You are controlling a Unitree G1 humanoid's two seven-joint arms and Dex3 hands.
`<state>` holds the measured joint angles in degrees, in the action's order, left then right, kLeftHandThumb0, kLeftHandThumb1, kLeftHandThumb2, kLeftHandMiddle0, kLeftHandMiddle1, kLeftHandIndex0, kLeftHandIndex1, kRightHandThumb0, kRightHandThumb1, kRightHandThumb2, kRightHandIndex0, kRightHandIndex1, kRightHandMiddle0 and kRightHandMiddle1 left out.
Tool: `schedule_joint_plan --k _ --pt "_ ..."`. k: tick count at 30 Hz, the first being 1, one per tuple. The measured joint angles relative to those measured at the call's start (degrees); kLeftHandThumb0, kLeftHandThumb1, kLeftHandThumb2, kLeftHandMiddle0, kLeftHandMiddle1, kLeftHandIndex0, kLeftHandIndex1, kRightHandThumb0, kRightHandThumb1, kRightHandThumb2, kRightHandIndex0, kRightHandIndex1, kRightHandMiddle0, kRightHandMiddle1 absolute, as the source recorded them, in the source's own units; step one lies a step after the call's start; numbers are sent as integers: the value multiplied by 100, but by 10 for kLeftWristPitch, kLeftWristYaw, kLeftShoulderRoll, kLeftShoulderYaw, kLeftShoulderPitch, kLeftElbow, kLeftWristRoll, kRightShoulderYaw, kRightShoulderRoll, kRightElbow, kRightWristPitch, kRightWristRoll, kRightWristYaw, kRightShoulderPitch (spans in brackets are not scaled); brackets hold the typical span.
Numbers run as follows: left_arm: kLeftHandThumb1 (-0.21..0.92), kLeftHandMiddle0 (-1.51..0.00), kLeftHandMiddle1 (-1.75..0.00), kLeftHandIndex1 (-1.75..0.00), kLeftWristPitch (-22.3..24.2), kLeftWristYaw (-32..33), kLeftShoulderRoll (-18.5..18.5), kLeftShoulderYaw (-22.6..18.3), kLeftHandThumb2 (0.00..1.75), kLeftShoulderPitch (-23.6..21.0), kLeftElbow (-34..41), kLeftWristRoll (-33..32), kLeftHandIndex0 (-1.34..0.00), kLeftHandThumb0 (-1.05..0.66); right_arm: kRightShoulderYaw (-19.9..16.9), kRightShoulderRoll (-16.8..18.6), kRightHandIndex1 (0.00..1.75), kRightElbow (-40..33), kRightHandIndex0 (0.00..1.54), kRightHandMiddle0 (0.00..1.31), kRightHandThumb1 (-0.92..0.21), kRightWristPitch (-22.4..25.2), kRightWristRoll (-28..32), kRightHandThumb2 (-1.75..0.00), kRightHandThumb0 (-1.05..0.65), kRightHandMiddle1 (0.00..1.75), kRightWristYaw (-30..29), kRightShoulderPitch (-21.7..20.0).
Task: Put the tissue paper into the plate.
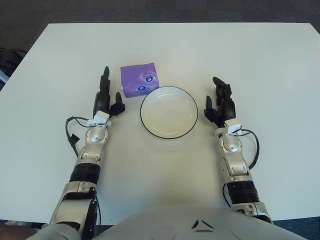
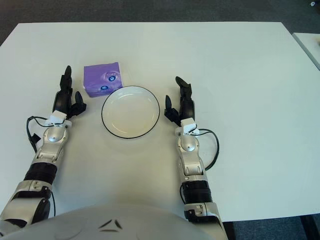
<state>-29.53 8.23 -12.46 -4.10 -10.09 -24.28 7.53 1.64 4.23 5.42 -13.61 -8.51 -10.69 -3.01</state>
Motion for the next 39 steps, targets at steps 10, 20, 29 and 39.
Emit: schedule_joint_plan --k 10,20,29,39 --pt "92 -7 -2 -16 3 32 4 -9 103 14 18 13 0 -85 0 3 16 7 28 0 -92 5 0 -67 -61 59 -1 2" --pt "92 -5 -1 -9 -31 66 -3 -16 107 14 19 40 0 -91 0 4 16 9 27 0 -92 4 0 -67 -61 60 -2 1" --pt "92 -1 0 -7 -84 90 -28 -28 108 -8 -11 62 0 -97 -1 5 15 9 26 0 -92 3 0 -68 -61 59 -2 0" --pt "92 0 0 -5 -118 109 -49 -38 106 -28 -52 67 0 -97 -1 5 15 13 26 0 -92 -4 5 -69 -62 60 0 -1"
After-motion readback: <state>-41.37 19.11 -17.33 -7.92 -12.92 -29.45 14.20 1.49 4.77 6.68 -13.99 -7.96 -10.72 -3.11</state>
